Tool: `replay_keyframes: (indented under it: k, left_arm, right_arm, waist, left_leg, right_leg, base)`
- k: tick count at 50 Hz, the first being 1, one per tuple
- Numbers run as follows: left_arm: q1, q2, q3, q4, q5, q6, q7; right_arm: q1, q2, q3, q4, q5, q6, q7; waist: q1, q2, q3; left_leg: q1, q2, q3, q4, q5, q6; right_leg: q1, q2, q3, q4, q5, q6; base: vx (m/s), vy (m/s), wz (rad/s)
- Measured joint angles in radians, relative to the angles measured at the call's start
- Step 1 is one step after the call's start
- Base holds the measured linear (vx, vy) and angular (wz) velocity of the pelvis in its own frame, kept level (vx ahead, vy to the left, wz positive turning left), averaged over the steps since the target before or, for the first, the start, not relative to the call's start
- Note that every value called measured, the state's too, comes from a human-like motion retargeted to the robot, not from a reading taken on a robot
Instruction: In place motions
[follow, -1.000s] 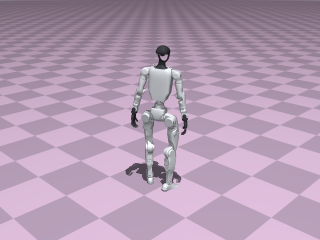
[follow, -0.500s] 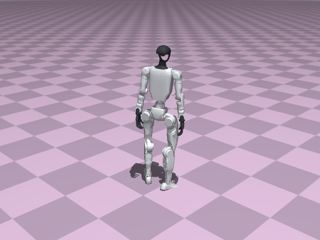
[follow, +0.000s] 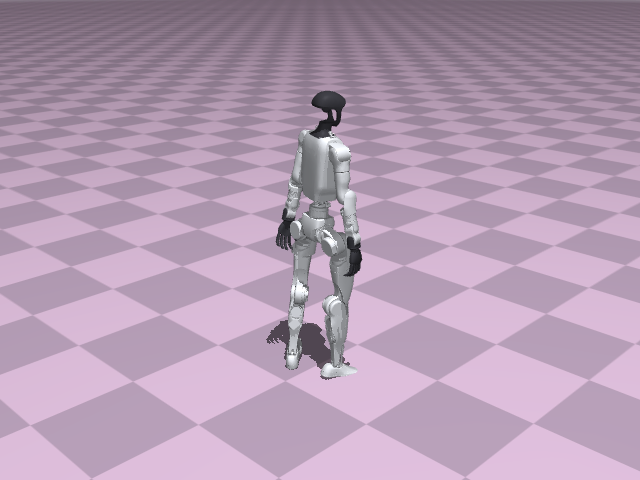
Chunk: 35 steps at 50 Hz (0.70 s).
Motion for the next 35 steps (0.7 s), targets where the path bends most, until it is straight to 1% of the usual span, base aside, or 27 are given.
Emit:
replay_keyframes:
  k: [3, 7, 10, 17, 28, 35]
  left_arm:
    - [0.006, 0.004, -0.027, -0.018, 0.033, -0.01, 0.015]
    - [0.014, 0.008, -0.067, -0.013, 0.095, 0.008, 0.012]
    - [0.018, -0.002, -0.073, -0.002, 0.112, 0.015, 0.012]
    - [0.016, -0.027, -0.054, 0.004, 0.088, 0.013, 0.002]
    - [0.02, -0.002, -0.091, -0.013, 0.109, 0.006, -0.003]
    - [0.017, 0.015, -0.092, -0.007, 0.096, 0.01, -0.005]
  right_arm:
    - [-0.024, -0.009, 0.045, 0.006, -0.014, -0.005, 0.009]
    - [-0.03, -0.018, 0.08, 0.012, -0.077, -0.003, 0.018]
    - [-0.017, -0.009, 0.065, 0.023, -0.082, 0.005, 0.011]
    - [0.017, 0.013, 0.017, 0.07, 0.0, 0.014, 0.004]
    - [0.077, 0.013, -0.037, 0.114, 0.028, 0.01, 0.01]
    - [0.109, -0.003, -0.069, 0.108, 0.04, -0.005, 0.006]
  waist:
    - [-0.04, 0.009, 0.023]
    - [-0.069, 0.015, 0.035]
    - [-0.08, 0.018, 0.035]
    - [-0.072, 0.021, 0.025]
    - [0.025, 0.01, -0.012]
    - [0.09, -0.008, -0.028]
  left_leg:
    - [0.019, -0.005, 0.038, -0.003, 0.003, -0.013]
    - [0.034, -0.009, 0.074, -0.001, 0.01, -0.03]
    - [0.042, -0.01, 0.088, 0.002, 0.014, -0.038]
    - [0.046, -0.007, 0.088, 0.004, 0.014, -0.04]
    - [0.013, 0.003, -0.004, 0.008, 0.01, -0.008]
    - [-0.036, -0.005, -0.129, 0.016, 0.006, 0.028]
  right_leg:
    - [-0.013, 0.017, 0.033, -0.007, 0.025, 0.006]
    - [-0.027, 0.035, 0.071, -0.012, 0.047, 0.01]
    - [-0.033, 0.045, 0.093, -0.011, 0.053, 0.011]
    - [-0.031, 0.045, 0.095, -0.007, 0.041, 0.014]
    - [0.028, -0.013, -0.036, -0.01, -0.016, 0.027]
    - [0.105, -0.057, -0.193, -0.032, -0.057, 0.041]
  base:
    - [-0.17, 0.07, -1.33]
    - [-0.07, 0.02, -0.97]
    - [0.0, 0.01, -0.53]
    - [0.03, 0.0, 0.02]
    - [0.14, -0.02, 0.8]
    - [0.21, 0.08, 1.35]
